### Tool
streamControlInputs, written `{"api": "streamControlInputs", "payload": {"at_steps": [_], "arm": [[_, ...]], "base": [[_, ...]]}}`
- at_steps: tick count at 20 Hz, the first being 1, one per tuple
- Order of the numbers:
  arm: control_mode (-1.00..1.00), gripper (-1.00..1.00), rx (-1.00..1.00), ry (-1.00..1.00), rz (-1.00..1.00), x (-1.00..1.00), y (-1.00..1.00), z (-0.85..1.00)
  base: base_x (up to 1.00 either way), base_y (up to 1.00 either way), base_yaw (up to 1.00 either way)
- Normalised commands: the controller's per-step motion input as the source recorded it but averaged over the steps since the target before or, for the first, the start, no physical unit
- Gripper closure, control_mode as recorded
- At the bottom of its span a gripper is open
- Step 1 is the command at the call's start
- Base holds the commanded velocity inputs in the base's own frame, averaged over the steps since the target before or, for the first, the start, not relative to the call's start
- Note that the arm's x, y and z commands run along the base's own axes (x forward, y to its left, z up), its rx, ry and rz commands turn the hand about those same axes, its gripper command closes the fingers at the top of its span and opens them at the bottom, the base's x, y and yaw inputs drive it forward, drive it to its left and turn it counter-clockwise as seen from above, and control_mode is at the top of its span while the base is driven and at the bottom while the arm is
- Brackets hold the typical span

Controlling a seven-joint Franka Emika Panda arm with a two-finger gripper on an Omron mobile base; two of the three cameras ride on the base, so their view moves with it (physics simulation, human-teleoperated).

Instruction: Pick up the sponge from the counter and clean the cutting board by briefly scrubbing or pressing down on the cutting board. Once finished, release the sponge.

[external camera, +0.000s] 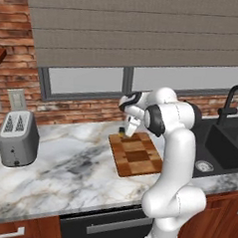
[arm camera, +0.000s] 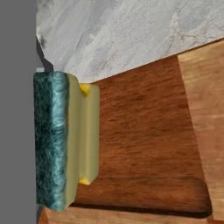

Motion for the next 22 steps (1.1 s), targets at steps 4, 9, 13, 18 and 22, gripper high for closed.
{"api": "streamControlInputs", "payload": {"at_steps": [4,9,13,18,22], "arm": [[-1.0,1.0,-0.01,0.0,0.0,-0.16,0.63,-0.29],[-1.0,1.0,0.0,0.0,0.0,-0.39,0.36,-0.33],[-1.0,1.0,0.0,0.0,0.0,-0.54,0.25,-0.33],[-1.0,1.0,0.0,-0.01,0.0,-0.55,0.26,-0.28],[-1.0,1.0,-0.02,0.0,0.0,-0.53,0.33,-0.31]], "base": [[0.0,0.0,0.0],[0.0,0.0,0.0],[0.0,0.0,0.0],[0.0,0.0,0.0],[0.0,0.0,0.0]]}}
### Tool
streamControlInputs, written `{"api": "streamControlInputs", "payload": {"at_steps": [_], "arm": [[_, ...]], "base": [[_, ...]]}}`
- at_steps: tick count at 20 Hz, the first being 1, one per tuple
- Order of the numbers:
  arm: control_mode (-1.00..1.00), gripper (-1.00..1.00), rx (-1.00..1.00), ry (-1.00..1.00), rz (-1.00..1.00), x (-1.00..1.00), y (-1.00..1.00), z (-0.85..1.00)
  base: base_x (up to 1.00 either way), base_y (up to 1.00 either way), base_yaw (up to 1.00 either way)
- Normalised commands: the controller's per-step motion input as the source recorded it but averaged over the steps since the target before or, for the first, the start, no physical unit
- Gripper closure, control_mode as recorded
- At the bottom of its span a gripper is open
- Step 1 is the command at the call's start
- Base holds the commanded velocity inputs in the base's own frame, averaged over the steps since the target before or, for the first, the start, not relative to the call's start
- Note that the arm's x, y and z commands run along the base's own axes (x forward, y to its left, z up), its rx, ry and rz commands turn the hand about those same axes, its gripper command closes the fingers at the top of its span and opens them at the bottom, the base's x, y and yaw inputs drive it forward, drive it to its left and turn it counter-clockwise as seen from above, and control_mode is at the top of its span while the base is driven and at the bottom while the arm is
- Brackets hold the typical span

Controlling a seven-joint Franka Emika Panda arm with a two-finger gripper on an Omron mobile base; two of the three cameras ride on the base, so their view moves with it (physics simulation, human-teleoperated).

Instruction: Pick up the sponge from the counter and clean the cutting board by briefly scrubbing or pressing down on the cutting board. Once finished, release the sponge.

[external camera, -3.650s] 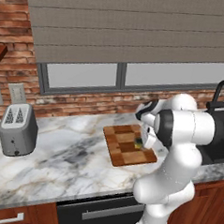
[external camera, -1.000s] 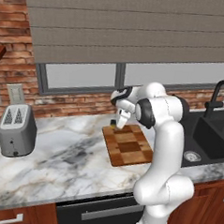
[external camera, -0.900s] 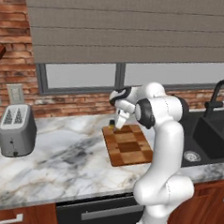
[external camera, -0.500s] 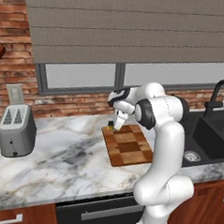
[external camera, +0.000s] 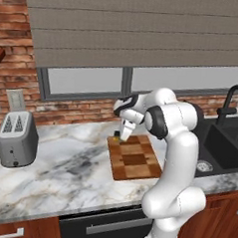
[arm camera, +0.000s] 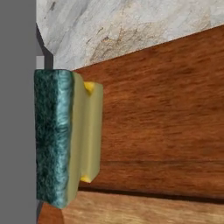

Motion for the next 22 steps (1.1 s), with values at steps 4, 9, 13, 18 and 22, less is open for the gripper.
{"api": "streamControlInputs", "payload": {"at_steps": [4,9,13,18,22], "arm": [[-1.0,1.0,-0.05,-0.07,0.0,-0.53,0.39,-0.25],[-1.0,1.0,-0.08,-0.26,0.0,-0.51,0.4,-0.06],[-1.0,1.0,-0.06,-0.24,0.0,-0.48,0.4,-0.05],[-1.0,1.0,-0.02,-0.05,0.0,-0.52,0.23,-0.22],[-1.0,1.0,0.0,0.0,0.0,-0.59,0.0,-0.36]], "base": [[0.0,0.0,0.0],[0.0,0.0,0.0],[0.0,0.0,0.0],[0.0,0.0,0.0],[0.0,0.0,0.0]]}}
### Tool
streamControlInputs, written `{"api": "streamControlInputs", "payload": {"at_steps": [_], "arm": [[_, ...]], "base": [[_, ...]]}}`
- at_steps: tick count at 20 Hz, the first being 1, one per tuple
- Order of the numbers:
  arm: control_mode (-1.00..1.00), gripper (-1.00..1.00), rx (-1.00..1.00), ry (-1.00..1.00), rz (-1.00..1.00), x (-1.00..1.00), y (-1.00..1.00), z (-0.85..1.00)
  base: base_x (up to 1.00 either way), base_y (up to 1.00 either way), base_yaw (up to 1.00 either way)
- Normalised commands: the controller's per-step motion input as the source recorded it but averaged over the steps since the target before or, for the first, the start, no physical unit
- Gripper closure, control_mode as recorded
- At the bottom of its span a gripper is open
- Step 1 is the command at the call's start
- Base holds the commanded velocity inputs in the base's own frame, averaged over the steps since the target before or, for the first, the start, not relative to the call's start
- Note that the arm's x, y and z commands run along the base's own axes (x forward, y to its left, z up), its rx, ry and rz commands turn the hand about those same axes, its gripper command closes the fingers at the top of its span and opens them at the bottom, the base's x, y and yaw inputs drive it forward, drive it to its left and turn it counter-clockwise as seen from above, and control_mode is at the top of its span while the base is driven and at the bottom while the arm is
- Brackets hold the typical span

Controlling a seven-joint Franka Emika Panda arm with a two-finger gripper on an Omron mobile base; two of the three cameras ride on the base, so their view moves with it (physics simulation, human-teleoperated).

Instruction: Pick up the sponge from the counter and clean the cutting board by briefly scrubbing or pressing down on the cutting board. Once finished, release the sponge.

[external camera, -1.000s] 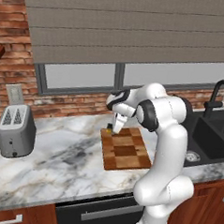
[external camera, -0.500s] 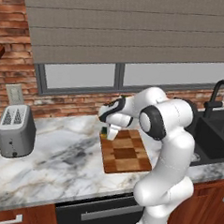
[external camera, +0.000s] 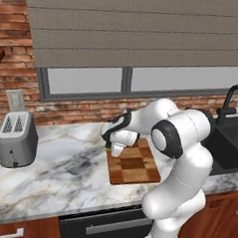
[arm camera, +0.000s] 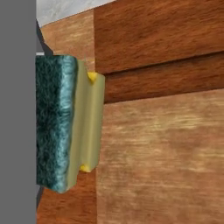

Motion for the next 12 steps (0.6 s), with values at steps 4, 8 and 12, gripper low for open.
{"api": "streamControlInputs", "payload": {"at_steps": [4,8,12], "arm": [[-1.0,1.0,0.0,0.0,0.0,-0.69,-0.02,-0.38],[-1.0,1.0,0.0,0.01,0.0,-0.74,0.0,-0.32],[-1.0,1.0,0.0,0.03,0.0,-0.74,0.0,-0.26]], "base": [[0.0,0.0,0.0],[0.0,0.0,0.0],[0.0,0.0,0.0]]}}
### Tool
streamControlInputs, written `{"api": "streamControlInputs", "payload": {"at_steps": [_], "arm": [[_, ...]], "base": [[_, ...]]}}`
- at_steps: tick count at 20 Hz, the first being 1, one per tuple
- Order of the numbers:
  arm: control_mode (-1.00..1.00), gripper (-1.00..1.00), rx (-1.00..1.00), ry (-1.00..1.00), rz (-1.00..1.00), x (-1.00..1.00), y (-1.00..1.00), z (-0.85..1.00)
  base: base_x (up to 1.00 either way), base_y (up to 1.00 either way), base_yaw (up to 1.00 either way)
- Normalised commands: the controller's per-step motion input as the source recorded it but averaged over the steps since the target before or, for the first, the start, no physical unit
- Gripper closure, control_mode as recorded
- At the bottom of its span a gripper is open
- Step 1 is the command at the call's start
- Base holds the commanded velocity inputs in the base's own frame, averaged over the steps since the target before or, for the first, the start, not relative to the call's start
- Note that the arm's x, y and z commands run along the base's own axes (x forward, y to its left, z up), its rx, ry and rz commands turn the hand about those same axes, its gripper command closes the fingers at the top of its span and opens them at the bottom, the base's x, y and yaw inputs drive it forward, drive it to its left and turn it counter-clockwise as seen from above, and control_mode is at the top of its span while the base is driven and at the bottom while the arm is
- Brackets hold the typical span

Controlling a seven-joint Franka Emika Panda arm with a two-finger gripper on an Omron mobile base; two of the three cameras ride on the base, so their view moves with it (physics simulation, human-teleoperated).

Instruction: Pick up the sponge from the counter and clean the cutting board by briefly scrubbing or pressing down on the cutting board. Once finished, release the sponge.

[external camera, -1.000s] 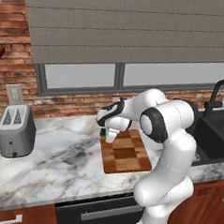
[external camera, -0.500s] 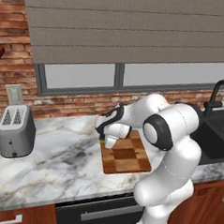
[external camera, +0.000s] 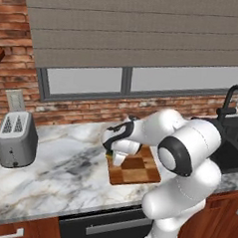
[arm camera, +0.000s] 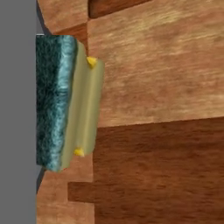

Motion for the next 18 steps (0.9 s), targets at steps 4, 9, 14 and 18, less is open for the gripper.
{"api": "streamControlInputs", "payload": {"at_steps": [4,9,14,18], "arm": [[-1.0,1.0,0.0,0.17,0.0,-0.67,0.0,-0.16],[-1.0,1.0,0.0,0.26,0.0,-0.62,-0.01,-0.13],[-1.0,1.0,0.0,0.25,0.0,-0.6,-0.02,-0.2],[-1.0,1.0,0.0,0.05,0.0,-0.83,0.0,-0.38]], "base": [[0.0,0.0,0.0],[0.0,0.0,0.0],[0.0,0.0,0.0],[0.0,0.0,0.0]]}}
